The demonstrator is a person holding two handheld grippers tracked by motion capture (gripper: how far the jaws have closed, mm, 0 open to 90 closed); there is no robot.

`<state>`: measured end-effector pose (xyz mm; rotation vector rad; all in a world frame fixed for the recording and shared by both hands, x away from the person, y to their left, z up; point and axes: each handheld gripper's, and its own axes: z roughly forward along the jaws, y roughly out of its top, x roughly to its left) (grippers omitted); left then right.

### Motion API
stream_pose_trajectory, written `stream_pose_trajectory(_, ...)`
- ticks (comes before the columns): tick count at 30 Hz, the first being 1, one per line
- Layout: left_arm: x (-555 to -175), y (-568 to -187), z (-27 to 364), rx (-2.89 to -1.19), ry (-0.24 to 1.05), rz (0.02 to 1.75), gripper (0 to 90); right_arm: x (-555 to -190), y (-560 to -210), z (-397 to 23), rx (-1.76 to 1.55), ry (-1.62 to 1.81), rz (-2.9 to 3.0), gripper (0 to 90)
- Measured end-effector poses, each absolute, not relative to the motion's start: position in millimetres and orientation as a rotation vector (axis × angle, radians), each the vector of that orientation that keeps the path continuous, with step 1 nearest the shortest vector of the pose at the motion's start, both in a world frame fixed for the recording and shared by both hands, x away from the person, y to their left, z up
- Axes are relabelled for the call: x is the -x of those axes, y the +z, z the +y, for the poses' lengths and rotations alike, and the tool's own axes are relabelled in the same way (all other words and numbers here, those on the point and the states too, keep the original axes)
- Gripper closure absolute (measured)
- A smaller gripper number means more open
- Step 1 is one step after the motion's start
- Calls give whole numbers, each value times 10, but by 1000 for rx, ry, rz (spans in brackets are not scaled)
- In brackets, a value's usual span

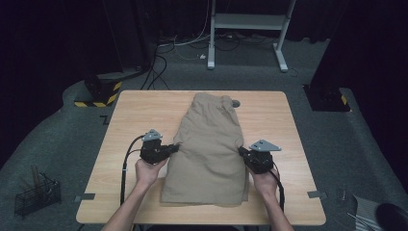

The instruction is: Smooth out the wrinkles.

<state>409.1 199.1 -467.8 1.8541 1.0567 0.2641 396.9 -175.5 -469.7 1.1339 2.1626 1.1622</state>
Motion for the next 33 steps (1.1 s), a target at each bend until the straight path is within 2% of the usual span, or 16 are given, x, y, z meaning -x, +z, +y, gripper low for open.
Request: stream_pose_trajectory(33, -3950, -4253, 2064, -1818, 333, 993, 873, -3869, -4257, -1689, -990, 1172, 2119, 873)
